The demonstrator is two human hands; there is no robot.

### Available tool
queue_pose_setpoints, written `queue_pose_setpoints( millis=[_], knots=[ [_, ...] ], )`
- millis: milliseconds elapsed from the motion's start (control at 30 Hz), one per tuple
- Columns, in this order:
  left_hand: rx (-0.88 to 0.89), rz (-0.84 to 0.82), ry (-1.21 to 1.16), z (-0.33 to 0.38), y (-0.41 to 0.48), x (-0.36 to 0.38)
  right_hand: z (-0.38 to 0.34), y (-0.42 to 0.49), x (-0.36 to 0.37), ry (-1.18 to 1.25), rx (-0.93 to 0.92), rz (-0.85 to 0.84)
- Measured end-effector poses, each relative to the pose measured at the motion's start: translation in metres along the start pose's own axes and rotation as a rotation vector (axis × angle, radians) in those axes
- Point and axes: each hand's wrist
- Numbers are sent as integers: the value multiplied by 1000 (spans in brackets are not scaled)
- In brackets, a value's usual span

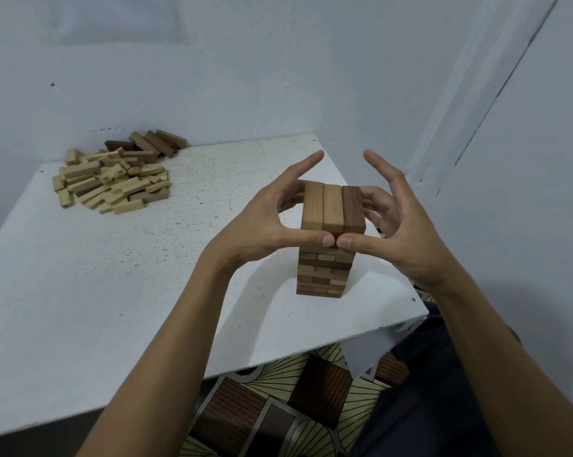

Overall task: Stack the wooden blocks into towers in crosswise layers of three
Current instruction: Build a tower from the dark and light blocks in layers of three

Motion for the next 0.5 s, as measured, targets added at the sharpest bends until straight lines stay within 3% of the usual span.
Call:
queue_pose_setpoints(
  millis=[500],
  knots=[
    [-26,-26,-4,-2,-2,2,3,-4,1,-8,25,-5]
  ],
)
Point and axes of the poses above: each hand's wrist, its own y-axis towards the middle knuckle, its own x-axis out of the palm, z = x × y, and after that the axes turned 15 degrees about y, right-handed
